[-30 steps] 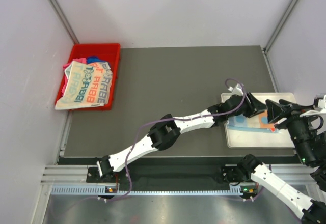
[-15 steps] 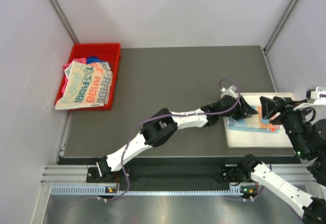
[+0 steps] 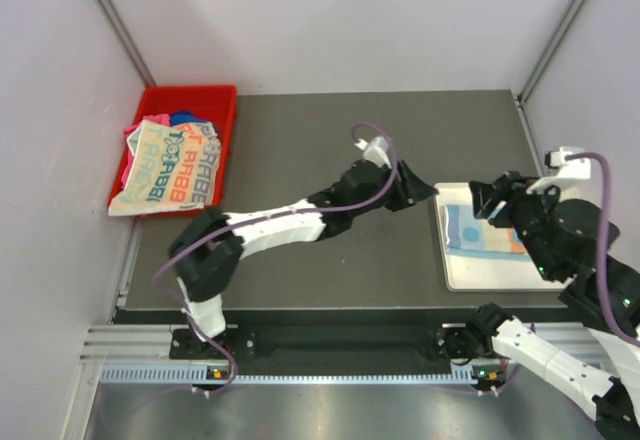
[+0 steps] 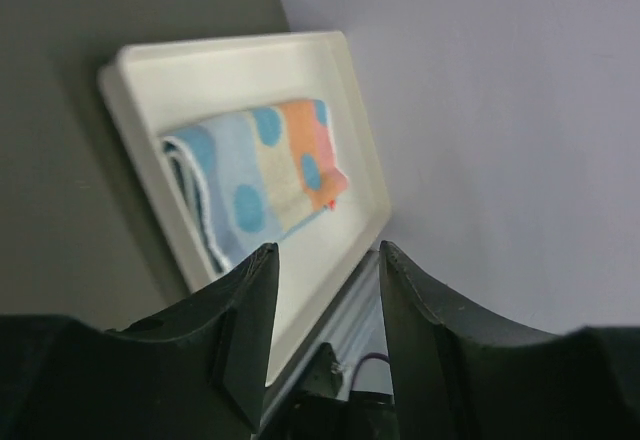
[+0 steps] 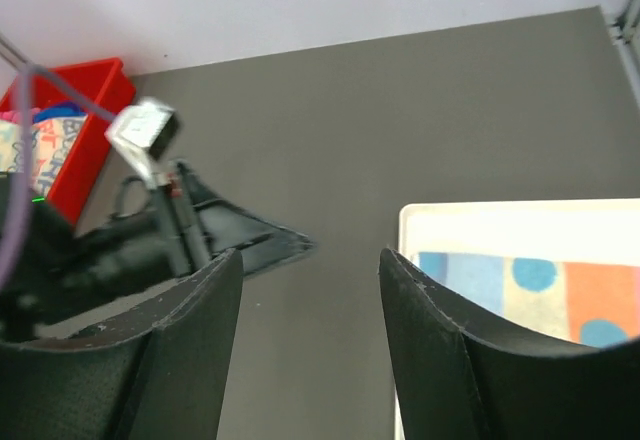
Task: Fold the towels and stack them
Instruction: Neatly place the folded towel into the bin, then grab crumpled towel
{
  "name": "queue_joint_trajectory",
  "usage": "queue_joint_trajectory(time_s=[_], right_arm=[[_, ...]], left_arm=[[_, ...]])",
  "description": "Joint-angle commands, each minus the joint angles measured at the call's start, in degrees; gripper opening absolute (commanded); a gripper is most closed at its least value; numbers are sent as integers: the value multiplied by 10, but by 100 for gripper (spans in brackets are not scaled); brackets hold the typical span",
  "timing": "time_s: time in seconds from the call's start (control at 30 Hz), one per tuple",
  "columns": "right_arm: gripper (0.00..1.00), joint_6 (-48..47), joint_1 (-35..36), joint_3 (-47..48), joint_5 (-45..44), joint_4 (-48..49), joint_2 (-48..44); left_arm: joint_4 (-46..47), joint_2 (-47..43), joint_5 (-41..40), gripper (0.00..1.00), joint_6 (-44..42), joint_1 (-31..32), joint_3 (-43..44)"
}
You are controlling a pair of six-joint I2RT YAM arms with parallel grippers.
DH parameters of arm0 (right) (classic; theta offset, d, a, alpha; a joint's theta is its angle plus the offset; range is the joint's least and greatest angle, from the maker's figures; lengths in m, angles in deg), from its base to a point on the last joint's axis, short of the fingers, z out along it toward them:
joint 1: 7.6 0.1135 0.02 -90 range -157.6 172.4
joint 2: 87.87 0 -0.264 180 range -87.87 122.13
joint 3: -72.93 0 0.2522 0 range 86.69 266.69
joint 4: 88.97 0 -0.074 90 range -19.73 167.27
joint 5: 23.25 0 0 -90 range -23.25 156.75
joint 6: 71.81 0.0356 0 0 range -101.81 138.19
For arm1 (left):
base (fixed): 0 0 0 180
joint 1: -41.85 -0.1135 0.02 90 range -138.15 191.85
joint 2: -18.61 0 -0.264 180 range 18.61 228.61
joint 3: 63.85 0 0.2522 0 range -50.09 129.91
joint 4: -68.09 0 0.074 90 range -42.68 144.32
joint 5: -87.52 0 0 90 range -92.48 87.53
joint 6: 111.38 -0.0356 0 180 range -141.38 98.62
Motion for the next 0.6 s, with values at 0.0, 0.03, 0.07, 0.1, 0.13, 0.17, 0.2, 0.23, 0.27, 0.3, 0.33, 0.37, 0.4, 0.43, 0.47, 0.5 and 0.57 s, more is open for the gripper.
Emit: queue_joint_trajectory(time_s=[0.0,0.03,0.07,0.1,0.13,0.17,0.2,0.23,0.27,0.3,0.33,0.37,0.4,0.43,0.47,0.5,0.57], right_arm=[[58,22,9,-35,25,84,38],[58,24,9,-44,31,100,46],[59,26,9,-53,37,133,53],[59,27,9,-63,46,147,71],[59,31,9,-78,51,163,82],[59,32,9,-86,59,188,104],[59,36,9,-95,73,200,117],[59,38,9,-98,82,210,131],[59,38,9,-100,92,217,143],[59,38,9,-102,110,231,168],[59,38,9,-103,118,236,181],[59,38,9,-105,125,240,191],[59,36,8,-109,139,248,209],[59,34,8,-113,147,252,215],[59,35,9,-116,154,257,220],[59,33,9,-124,169,260,227],[59,33,9,-132,183,270,233]], left_arm=[[-80,-103,-87,50,-77,-27,-68],[-119,-148,-109,50,-92,-33,-86],[-179,-171,-135,51,-114,-47,-95],[-214,-191,-158,51,-126,-56,-103],[-251,-229,-222,52,-136,-65,-108],[-328,-245,-256,52,-148,-89,-106],[-357,-260,-292,51,-160,-100,-104],[-383,-281,-391,52,-166,-110,-100],[-417,-289,-424,55,-167,-140,-97],[-461,-295,-463,55,-166,-158,-95],[-480,-301,-493,55,-160,-177,-95],[-496,-302,-531,55,-142,-221,-97],[-518,-299,-536,55,-128,-274,-101],[-523,-298,-534,54,-128,-275,-103],[-527,-295,-530,55,-117,-323,-106],[-531,-291,-522,55,-112,-346,-108],[-564,-277,-514,55,-82,-396,-107]])
